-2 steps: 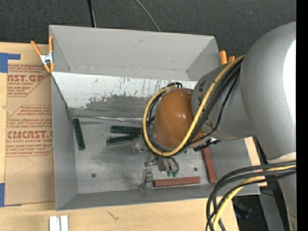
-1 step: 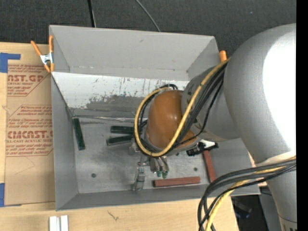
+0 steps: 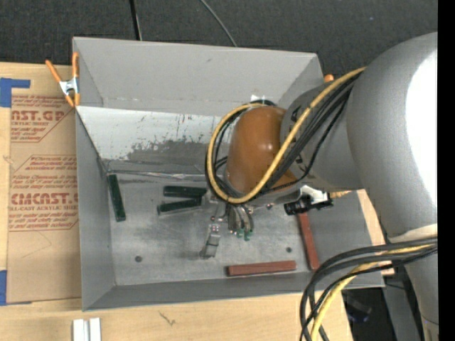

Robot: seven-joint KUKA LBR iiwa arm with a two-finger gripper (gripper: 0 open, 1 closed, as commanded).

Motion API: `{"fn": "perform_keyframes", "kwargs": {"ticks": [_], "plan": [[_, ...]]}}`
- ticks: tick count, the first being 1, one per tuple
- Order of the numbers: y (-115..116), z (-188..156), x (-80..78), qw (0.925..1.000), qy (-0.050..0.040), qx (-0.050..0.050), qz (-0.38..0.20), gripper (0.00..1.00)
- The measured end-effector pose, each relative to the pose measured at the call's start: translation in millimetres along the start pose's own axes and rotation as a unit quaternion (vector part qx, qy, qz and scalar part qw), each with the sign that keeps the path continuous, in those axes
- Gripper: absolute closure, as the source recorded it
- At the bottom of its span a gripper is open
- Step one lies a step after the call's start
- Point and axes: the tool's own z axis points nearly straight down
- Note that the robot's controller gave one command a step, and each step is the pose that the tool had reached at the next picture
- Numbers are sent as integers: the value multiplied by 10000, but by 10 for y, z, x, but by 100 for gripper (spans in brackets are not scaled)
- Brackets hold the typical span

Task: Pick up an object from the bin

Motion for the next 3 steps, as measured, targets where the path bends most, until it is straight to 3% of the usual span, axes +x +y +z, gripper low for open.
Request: {"fn": "perform_keyframes", "kwargs": {"ticks": [1, 2, 3], "plan": [[-136, 25, -303, 9942, -20, 3, -1073, 0], [860, 136, -384, 9978, -45, -26, -659, 100], [859, 136, -384, 9978, -45, -27, -658, 100]]}}
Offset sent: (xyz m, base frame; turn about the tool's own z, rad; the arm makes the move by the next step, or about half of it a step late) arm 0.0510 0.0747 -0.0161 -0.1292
